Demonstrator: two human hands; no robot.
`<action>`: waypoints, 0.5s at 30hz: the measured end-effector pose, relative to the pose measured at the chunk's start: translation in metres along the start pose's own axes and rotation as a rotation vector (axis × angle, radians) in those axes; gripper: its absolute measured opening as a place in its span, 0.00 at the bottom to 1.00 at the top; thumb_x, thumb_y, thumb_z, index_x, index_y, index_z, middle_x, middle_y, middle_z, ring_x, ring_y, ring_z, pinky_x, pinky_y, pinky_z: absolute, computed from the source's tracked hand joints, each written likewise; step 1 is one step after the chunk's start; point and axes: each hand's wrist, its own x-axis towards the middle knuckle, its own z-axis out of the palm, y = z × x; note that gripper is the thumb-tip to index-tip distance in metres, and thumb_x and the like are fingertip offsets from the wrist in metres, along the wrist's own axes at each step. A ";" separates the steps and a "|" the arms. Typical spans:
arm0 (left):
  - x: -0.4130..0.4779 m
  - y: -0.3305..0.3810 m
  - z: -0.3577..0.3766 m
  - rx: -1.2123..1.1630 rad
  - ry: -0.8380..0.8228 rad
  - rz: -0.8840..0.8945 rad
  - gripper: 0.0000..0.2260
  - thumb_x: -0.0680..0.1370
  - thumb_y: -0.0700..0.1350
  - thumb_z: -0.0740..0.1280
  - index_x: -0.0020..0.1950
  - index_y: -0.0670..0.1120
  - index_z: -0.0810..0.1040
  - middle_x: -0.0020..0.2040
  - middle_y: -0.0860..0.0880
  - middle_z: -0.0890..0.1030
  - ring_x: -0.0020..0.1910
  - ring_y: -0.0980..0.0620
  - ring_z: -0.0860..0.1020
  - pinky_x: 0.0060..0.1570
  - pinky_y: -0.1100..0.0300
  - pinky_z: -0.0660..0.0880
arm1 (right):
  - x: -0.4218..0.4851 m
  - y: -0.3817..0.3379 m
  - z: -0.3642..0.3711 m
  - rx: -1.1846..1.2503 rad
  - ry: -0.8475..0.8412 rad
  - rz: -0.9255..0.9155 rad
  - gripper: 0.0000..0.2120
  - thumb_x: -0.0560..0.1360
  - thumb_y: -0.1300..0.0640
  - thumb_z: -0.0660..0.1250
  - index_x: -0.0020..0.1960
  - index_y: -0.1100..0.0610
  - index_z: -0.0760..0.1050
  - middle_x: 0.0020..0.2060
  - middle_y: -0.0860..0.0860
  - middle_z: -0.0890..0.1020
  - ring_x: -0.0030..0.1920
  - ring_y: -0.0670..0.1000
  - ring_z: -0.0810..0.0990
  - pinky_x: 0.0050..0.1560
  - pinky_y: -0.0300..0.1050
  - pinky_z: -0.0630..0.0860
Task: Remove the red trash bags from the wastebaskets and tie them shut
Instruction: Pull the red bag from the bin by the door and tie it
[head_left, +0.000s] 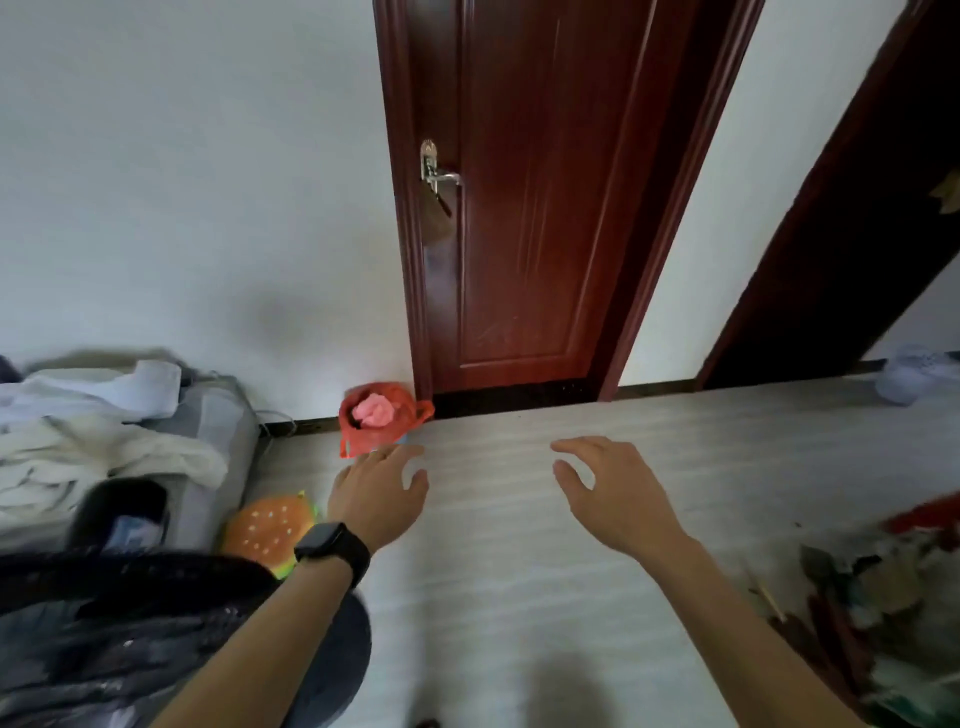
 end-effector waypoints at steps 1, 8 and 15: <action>0.028 -0.006 0.004 -0.002 0.004 -0.014 0.19 0.79 0.54 0.60 0.69 0.57 0.72 0.69 0.53 0.74 0.66 0.47 0.72 0.64 0.50 0.70 | 0.030 0.001 0.004 -0.004 -0.001 -0.013 0.18 0.81 0.42 0.57 0.68 0.42 0.74 0.67 0.41 0.76 0.69 0.47 0.70 0.70 0.49 0.68; 0.213 -0.052 0.017 -0.040 -0.013 -0.104 0.17 0.78 0.51 0.61 0.67 0.57 0.74 0.66 0.52 0.77 0.63 0.46 0.75 0.60 0.51 0.71 | 0.229 -0.002 0.048 0.002 -0.072 -0.032 0.18 0.81 0.43 0.58 0.69 0.42 0.73 0.67 0.40 0.76 0.69 0.46 0.69 0.70 0.46 0.66; 0.357 -0.111 0.006 0.024 -0.015 -0.199 0.17 0.77 0.52 0.61 0.65 0.57 0.75 0.65 0.51 0.78 0.61 0.46 0.76 0.56 0.52 0.72 | 0.393 -0.013 0.089 0.058 -0.167 -0.056 0.18 0.80 0.43 0.59 0.68 0.43 0.74 0.66 0.40 0.77 0.69 0.45 0.71 0.70 0.45 0.67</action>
